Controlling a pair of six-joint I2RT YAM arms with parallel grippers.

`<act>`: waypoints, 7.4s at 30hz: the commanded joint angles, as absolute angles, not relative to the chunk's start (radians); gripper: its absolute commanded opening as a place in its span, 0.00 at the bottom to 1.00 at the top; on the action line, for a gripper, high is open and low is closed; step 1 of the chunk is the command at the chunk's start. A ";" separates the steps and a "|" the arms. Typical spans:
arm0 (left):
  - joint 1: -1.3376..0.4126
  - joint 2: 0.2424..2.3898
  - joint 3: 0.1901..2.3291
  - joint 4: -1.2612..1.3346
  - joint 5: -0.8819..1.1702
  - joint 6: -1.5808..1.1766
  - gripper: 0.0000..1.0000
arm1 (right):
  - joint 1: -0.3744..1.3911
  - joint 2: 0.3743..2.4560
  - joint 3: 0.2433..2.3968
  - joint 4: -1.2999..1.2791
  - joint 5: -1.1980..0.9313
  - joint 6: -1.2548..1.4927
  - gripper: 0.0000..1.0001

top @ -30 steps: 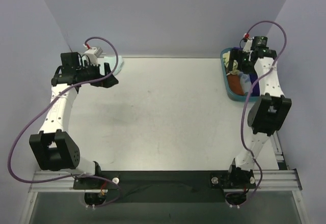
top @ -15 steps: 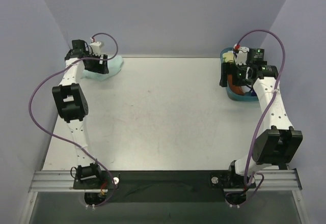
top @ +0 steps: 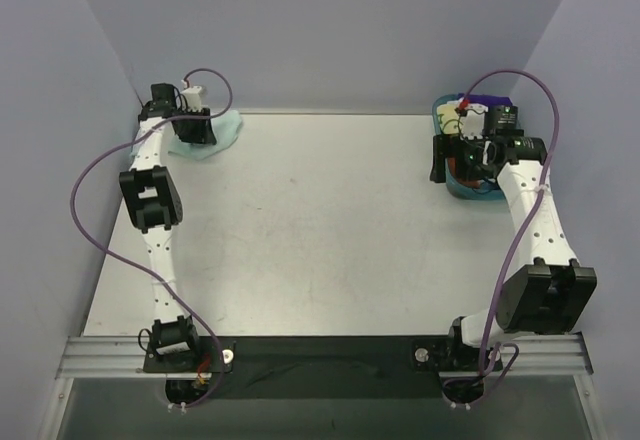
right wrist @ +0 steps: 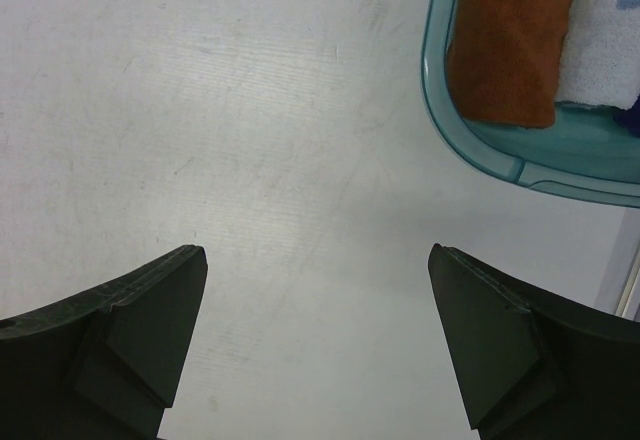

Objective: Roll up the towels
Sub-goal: Move the towel to the center of the board, then flatten the towel

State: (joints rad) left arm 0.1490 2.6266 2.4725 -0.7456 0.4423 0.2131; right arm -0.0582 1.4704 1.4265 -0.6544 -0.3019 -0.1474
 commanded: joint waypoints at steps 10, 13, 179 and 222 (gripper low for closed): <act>-0.042 2.292 1.961 -0.775 0.575 0.299 0.00 | -0.074 1.371 1.413 -0.768 -0.408 -0.146 1.00; -0.202 1.994 1.612 -0.671 0.560 0.289 0.00 | -0.068 1.374 1.391 -0.776 -0.468 -0.123 1.00; -0.103 0.917 1.121 -0.869 0.344 0.126 0.00 | 0.132 1.040 1.130 -0.782 -0.374 -0.344 0.00; -0.110 1.477 0.999 -0.793 0.422 0.417 0.05 | 0.210 1.655 1.255 -0.833 -0.282 -0.285 0.11</act>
